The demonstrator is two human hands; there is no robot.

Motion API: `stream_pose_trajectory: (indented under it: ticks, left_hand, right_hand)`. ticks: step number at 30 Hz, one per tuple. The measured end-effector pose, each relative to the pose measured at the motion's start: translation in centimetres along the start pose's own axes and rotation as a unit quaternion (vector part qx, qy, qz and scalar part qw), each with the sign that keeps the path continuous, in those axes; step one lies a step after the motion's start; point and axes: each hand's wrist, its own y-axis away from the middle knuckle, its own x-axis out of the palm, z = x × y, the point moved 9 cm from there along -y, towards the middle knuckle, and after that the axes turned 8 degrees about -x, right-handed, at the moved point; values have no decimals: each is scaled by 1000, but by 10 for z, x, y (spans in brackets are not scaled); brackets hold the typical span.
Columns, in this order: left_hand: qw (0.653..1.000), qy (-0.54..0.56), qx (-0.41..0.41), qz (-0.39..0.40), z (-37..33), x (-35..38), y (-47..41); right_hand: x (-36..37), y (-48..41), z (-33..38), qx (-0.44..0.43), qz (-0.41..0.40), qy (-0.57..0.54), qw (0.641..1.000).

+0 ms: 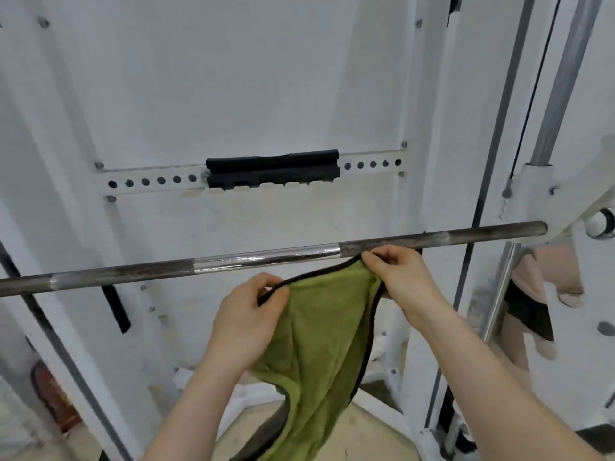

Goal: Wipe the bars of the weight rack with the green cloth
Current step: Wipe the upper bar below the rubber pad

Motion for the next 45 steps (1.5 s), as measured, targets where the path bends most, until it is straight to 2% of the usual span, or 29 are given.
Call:
stream_pose_trajectory:
  ticks: [1,3,6,8,10,16,18,20,23,24,26,28,30,31,33,35,38,39,42,45]
  left_hand:
    - [1000,7,10,-29,-6,2,0]
    - [998,-3,48,-33,-21,19,5]
    - [989,-74,123,-28,-34,45,5]
    - [982,-109,138,-65,-34,47,-8]
    - [970,-156,158,-99,-39,50,-20]
    - [899,-375,197,-110,-48,83,-38]
    - [878,-421,202,-105,-49,88,-41]
    - [865,-451,198,-100,-53,90,-50]
    - [838,-503,195,-86,-69,94,-63]
    - [831,-515,198,-72,-73,97,-65]
    - [838,-509,191,-44,-73,101,-72]
    - [847,-504,170,-14,-75,99,-75]
    - [850,-500,164,-1,-76,97,-72]
    - [850,-494,179,-18,-81,96,-66]
    - [843,-462,262,-87,-92,100,-42]
    - [839,-437,309,-96,-85,115,-23]
    - [856,-447,256,-44,-56,135,-26]
    - [851,-455,257,-42,-50,139,-29]
    - [831,-475,284,-64,-44,138,-37]
    - [847,-445,277,-86,-50,120,-52]
  right_hand:
    - [-2,-7,3,-39,-9,59,997]
    - [4,-16,19,-137,-32,188,972]
    - [24,-21,47,-263,-66,276,922]
    - [32,-29,55,-295,-78,324,895]
    - [41,-40,51,-287,-49,369,883]
    - [53,-48,36,-290,-19,415,862]
    - [55,-52,37,-312,3,446,839]
    - [57,-57,34,-310,62,465,827]
    - [55,-60,23,-252,192,429,846]
    - [54,-61,18,-226,238,433,840]
    - [54,-63,10,-197,297,480,801]
    - [57,-69,8,-207,309,523,767]
    - [62,-75,6,-212,308,547,749]
    - [65,-75,5,-216,307,557,741]
    - [68,-77,5,-240,295,576,723]
    - [70,-76,5,-267,292,582,711]
    - [69,-82,4,-257,304,569,720]
    - [69,-84,3,-245,310,562,727]
    - [68,-87,0,-229,320,550,737]
    - [62,-85,0,-236,319,514,760]
